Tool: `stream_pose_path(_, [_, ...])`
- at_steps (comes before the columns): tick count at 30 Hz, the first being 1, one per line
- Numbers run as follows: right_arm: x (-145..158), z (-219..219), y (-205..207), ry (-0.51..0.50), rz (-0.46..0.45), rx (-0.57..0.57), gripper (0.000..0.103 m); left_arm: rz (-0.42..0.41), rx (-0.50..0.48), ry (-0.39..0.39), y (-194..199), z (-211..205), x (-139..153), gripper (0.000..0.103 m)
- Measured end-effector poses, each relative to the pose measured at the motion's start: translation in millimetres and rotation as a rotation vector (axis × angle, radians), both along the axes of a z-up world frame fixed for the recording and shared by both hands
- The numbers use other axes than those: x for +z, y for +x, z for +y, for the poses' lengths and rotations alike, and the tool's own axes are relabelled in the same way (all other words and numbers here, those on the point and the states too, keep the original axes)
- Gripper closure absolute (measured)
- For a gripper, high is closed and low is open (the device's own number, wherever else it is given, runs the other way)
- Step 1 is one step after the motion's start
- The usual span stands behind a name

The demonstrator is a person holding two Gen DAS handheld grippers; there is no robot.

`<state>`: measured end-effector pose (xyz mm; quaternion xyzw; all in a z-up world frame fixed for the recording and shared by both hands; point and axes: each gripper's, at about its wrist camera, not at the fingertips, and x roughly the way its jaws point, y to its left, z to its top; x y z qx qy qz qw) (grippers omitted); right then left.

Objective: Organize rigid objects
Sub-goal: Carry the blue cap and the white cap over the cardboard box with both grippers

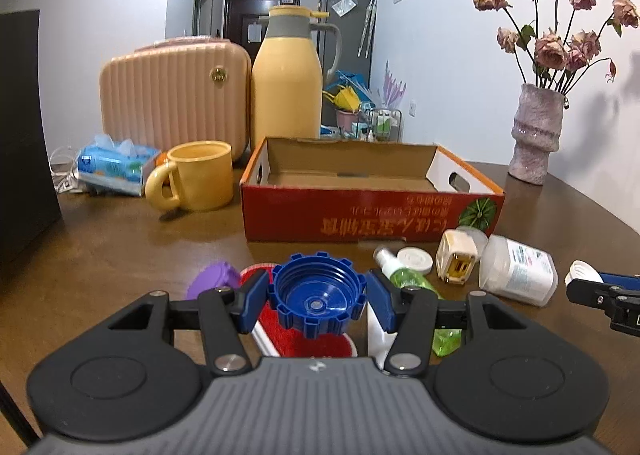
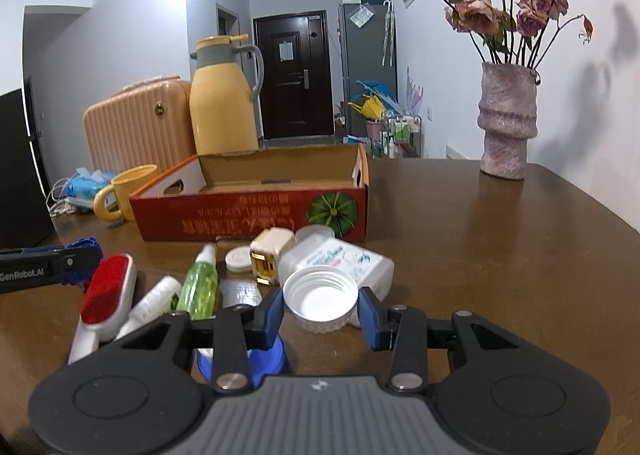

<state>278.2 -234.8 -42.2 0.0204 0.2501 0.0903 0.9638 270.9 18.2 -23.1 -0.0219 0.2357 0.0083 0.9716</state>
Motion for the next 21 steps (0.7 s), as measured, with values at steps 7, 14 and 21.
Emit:
stream_pose_path(7, [17.9,7.6,15.6,0.009,-0.038,0.017,0.064,-0.043,0.006,-0.022,5.6,0.1,18.7,0.048])
stream_pose_path(14, [35.2,18.8,30.3,0.029,-0.072,0.042,0.064,-0.076,0.023,-0.053,18.0,1.1,37.8,0.048])
stream_pose_path(21, [46.5,26.6,48.5,0.033,-0.093,0.05,0.064,-0.094,0.031,-0.064,34.9,-2.3,47.8,0.048])
